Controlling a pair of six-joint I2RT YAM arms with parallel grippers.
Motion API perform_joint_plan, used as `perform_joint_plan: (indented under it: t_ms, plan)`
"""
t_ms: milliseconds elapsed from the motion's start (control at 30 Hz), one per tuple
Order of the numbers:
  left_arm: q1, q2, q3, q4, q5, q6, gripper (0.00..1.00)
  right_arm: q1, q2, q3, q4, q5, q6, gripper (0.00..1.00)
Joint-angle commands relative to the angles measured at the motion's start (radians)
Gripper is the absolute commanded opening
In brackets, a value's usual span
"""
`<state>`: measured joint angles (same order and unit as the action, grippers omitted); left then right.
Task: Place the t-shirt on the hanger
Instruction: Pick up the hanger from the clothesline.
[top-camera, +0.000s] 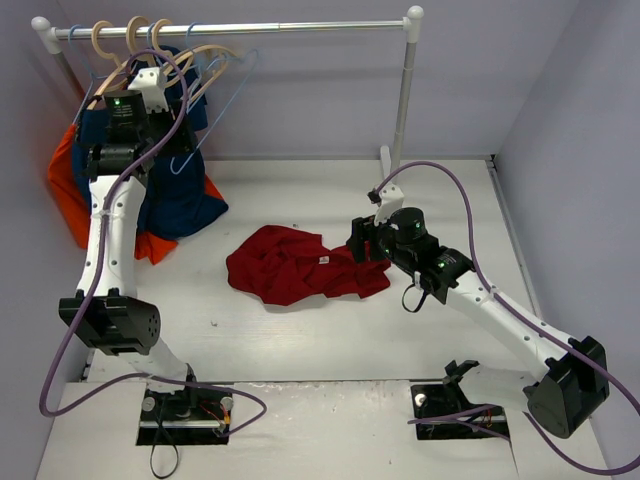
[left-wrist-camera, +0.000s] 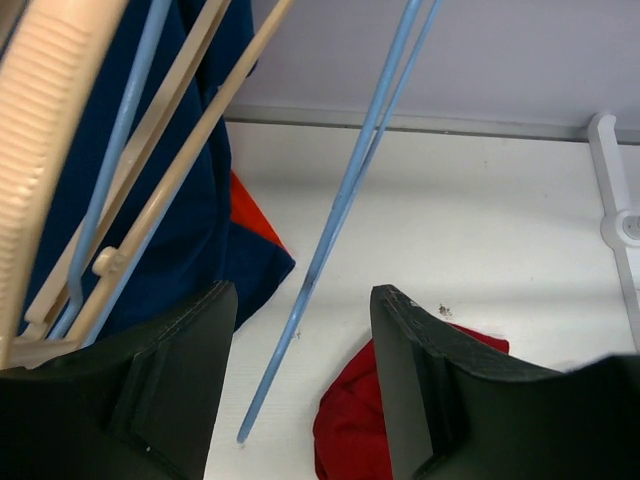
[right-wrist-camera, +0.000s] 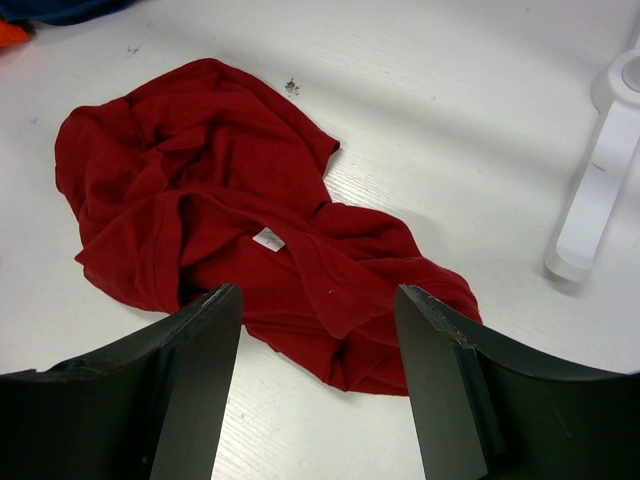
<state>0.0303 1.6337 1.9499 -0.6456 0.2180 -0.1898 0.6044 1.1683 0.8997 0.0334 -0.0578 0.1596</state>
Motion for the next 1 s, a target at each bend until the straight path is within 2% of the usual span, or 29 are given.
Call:
perform_joint_plan:
  t_ms: [0,67,200,333,833,967]
  plan:
    - [0.002,-0.011,0.015,0.084,0.055,0.004,0.55,0.005,-0.016,0.011,0.048,0.001,-0.006,0.63]
    - [0.003,-0.005,0.015,0.09,0.063,0.004,0.5,0.003,-0.016,0.008,0.048,0.003,-0.006,0.63]
    - [0.003,0.0,0.018,0.092,0.075,0.009,0.33,0.003,-0.01,0.011,0.048,0.009,-0.008,0.63]
    - [0.002,0.002,0.018,0.092,0.08,0.015,0.25,0.003,-0.006,0.015,0.048,0.01,-0.008,0.63]
    - [0.002,0.034,0.027,0.104,0.109,0.024,0.23,0.003,-0.015,0.007,0.043,0.019,-0.011,0.63]
    - [0.002,0.037,0.029,0.107,0.115,0.024,0.11,0.003,-0.019,0.005,0.042,0.022,-0.011,0.63]
